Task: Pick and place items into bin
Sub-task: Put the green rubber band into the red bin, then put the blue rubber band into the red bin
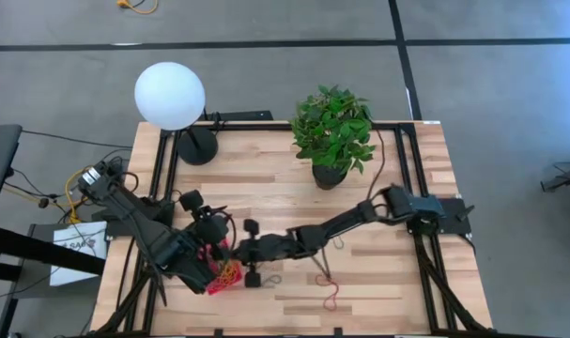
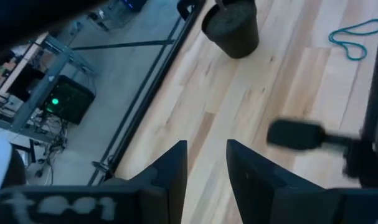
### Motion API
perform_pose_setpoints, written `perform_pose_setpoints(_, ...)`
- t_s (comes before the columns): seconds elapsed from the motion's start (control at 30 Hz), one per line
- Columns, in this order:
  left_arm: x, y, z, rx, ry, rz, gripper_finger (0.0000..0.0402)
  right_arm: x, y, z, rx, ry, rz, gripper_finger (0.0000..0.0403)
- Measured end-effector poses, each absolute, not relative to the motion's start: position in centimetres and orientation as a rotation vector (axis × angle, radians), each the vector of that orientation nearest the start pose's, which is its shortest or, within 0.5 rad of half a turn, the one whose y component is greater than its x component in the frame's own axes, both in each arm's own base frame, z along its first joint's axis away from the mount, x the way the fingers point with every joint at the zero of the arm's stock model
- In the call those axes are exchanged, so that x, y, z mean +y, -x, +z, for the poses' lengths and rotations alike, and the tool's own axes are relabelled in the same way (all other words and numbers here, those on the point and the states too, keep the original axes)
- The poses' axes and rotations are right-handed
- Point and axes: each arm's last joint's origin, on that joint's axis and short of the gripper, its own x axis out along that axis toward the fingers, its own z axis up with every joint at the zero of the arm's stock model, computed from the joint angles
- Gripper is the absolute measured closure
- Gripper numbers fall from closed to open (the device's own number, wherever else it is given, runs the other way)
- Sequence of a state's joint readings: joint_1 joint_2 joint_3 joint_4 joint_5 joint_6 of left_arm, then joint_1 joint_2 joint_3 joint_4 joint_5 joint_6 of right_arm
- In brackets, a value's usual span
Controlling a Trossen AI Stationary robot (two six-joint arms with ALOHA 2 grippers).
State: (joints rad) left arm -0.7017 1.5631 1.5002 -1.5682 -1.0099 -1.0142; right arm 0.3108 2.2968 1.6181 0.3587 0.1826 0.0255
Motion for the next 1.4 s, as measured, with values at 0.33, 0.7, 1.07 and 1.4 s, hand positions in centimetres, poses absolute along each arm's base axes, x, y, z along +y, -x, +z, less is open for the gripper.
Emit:
perform_pose_setpoints(0.33,-15.1,-21.5,32.7,0.812,-0.336,0.665,0.0299,16.6,-53.0,14.5,0.466,0.092,0.134,0.0365)
perform_pose_setpoints(0.7,-15.2,-21.6,32.6,0.812,-0.328,0.658,0.0299,17.2,-52.1,17.0,0.541,0.158,0.167,0.0326)
perform_pose_setpoints(1.07,-15.3,-21.5,32.6,0.823,-0.298,0.658,0.0299,18.5,-45.8,20.3,1.020,0.133,0.182,0.0327)
perform_pose_setpoints(1.4,-15.3,-21.5,32.5,0.839,-0.256,0.661,0.0299,18.1,-37.0,23.6,1.402,0.160,-0.061,0.0327)
